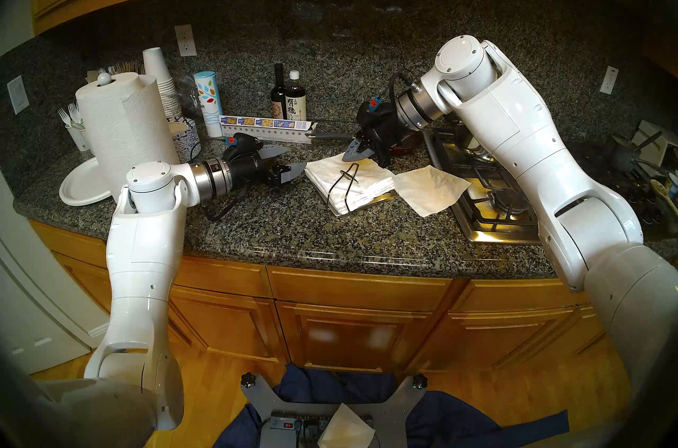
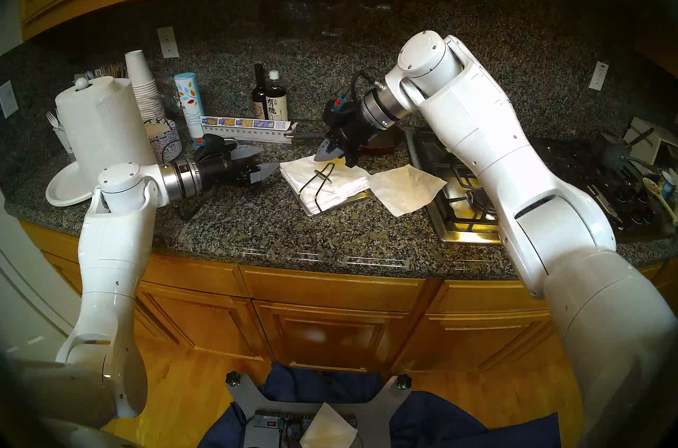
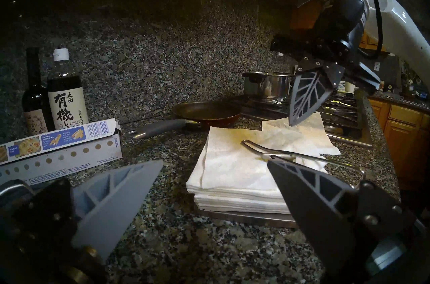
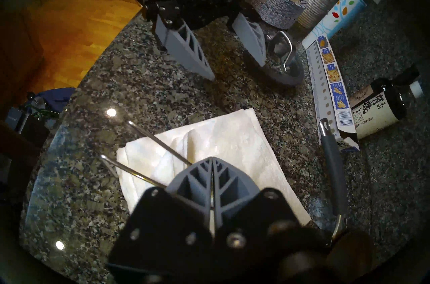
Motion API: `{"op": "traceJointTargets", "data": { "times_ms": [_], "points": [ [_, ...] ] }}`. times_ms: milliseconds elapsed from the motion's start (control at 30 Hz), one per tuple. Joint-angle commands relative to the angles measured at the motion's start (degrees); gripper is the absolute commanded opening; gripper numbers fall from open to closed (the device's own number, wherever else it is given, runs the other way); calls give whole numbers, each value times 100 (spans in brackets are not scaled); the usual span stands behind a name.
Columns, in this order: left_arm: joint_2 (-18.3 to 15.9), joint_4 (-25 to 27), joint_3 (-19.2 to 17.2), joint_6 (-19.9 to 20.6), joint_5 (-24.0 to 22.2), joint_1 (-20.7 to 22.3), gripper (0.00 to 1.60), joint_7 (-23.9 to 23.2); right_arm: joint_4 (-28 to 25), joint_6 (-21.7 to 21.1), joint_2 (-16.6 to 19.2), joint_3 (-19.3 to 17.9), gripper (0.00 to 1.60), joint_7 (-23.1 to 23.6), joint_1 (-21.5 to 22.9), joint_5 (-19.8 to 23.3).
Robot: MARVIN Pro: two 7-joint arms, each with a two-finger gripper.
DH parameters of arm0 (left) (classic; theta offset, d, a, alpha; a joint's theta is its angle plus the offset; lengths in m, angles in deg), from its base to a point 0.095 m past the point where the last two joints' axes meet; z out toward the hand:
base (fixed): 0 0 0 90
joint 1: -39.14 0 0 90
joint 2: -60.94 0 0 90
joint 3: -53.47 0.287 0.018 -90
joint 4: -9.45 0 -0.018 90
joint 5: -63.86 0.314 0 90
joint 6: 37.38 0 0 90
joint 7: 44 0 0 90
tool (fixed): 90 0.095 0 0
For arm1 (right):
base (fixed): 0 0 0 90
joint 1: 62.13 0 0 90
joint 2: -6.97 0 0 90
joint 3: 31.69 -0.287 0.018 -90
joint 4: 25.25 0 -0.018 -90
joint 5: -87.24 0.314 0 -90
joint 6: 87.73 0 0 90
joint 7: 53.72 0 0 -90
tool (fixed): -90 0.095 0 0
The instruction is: Take napkin out of napkin holder
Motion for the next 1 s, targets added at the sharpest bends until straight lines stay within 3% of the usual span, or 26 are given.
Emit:
{"op": "traceJointTargets", "data": {
  "times_ms": [0,433,967],
  "points": [
    [60,163,-54,-15,-81,195,160,34,-46,-100,156,241,0,-17,271,181],
    [47,143,-86,-20,-58,215,160,58,72,-88,209,558,0,-17,512,319],
    [25,130,-150,-17,-51,200,160,55,596,125,-3,833,0,-17,776,399]
  ]
}}
